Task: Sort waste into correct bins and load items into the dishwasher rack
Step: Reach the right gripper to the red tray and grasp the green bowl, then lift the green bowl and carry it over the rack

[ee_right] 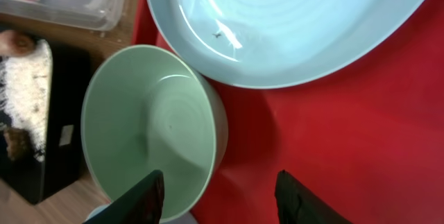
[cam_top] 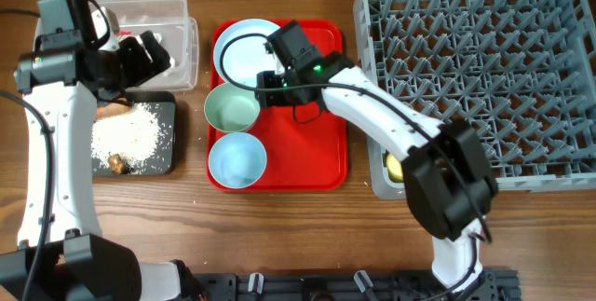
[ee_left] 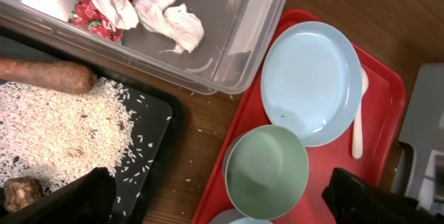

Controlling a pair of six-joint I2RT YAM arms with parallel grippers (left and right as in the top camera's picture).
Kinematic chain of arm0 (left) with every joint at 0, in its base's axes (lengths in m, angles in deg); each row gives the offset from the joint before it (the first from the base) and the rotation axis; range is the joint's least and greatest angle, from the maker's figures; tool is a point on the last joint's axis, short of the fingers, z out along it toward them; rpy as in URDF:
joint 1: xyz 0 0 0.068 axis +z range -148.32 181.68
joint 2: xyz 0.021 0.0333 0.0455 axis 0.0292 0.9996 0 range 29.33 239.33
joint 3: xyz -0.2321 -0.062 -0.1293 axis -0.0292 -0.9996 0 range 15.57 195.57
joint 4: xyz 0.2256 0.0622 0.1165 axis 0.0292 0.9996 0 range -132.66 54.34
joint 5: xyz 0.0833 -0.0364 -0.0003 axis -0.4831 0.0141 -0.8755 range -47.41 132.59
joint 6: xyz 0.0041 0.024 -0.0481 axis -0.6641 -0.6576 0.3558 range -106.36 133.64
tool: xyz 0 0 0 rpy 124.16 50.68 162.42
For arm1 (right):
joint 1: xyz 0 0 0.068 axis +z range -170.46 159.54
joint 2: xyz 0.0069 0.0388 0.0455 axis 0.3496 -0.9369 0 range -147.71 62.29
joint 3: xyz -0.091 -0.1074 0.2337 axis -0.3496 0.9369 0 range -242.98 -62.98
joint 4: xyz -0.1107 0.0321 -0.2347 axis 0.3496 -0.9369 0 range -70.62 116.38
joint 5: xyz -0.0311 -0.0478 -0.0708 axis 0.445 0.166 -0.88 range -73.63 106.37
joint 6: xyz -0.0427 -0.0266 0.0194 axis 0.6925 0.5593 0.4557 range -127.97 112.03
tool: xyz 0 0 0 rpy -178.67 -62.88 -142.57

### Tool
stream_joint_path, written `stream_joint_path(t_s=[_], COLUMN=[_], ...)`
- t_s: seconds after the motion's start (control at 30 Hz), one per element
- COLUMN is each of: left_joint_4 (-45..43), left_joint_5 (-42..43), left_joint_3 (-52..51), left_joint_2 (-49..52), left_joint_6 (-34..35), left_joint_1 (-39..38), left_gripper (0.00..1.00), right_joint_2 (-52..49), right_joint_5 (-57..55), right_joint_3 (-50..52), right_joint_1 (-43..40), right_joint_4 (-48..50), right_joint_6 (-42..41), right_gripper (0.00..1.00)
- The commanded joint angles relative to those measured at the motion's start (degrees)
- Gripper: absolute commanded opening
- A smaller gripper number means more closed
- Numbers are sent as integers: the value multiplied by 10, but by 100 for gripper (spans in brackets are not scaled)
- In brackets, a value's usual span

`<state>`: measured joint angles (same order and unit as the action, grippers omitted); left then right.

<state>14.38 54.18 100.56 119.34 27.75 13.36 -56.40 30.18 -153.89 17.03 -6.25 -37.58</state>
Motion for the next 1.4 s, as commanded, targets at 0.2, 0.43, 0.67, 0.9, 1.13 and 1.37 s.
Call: stream_joint_path(t_s=[0.2,0.43,0.67,0.9,1.13,1.37], left_joint_4=[0,0,0,0,0,0], left_joint_5=[-8,-8,-8,-8,-8,-8], left_joint_3=[6,6,6,6,6,6], left_joint_2=[0,0,0,0,0,0], left_joint_6=[-3,-3,-3,-3,-3,-3], left_joint_1=[4,4,4,4,4,4], left_gripper=[100,100,100,100,100,100], right_joint_2=[-56,-64,-54,72,248,206], right_joint_5=[17,0,0,-83,-532,-893], right_joint_3=[-5,-5,-7,-21,-21,-20], right_joint_1=[24,32,25,-28,-105,-119], right_joint_4=[25,25,24,3,-144,-167], right_joint_6=[-59,-95,-94,-60,-48,126], right_gripper=[30,4,4,4,4,4])
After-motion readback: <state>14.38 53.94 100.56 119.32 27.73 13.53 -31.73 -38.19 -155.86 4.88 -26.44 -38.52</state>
